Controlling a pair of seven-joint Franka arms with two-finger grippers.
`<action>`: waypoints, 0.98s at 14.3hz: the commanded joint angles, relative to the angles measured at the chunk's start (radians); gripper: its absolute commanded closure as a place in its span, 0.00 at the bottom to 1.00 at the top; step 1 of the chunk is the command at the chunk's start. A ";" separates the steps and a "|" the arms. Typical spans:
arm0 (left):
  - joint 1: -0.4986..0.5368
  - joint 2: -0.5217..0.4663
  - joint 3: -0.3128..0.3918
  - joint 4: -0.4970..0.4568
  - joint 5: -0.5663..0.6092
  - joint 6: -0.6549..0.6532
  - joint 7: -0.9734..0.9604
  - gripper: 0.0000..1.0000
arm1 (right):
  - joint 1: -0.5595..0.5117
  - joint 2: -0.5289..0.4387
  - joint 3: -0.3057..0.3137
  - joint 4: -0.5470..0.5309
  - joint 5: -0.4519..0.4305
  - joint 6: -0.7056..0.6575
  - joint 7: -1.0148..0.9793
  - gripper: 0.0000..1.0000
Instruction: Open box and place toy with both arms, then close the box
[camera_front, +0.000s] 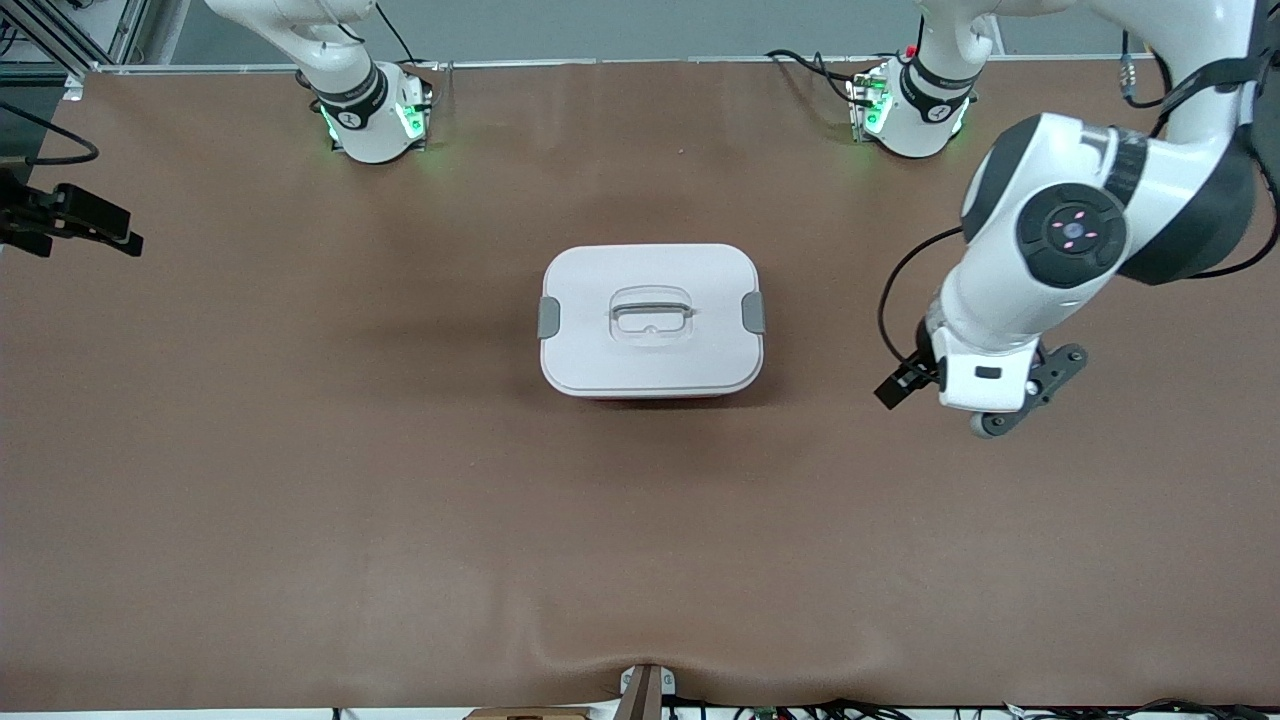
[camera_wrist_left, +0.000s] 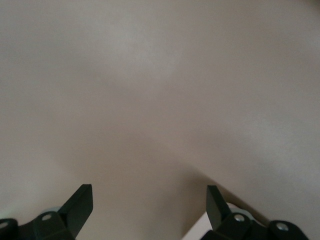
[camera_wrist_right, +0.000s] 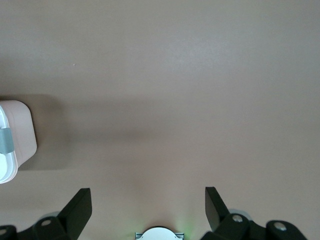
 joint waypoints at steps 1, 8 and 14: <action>0.034 -0.060 -0.001 -0.020 -0.029 -0.023 0.123 0.00 | -0.009 0.002 0.005 0.014 0.002 -0.006 0.005 0.00; 0.057 -0.165 0.086 -0.013 -0.109 -0.103 0.387 0.00 | -0.011 0.002 0.005 0.015 0.002 -0.006 0.002 0.00; 0.023 -0.267 0.235 -0.008 -0.229 -0.241 0.536 0.00 | -0.014 -0.012 0.002 0.007 0.017 -0.004 0.011 0.00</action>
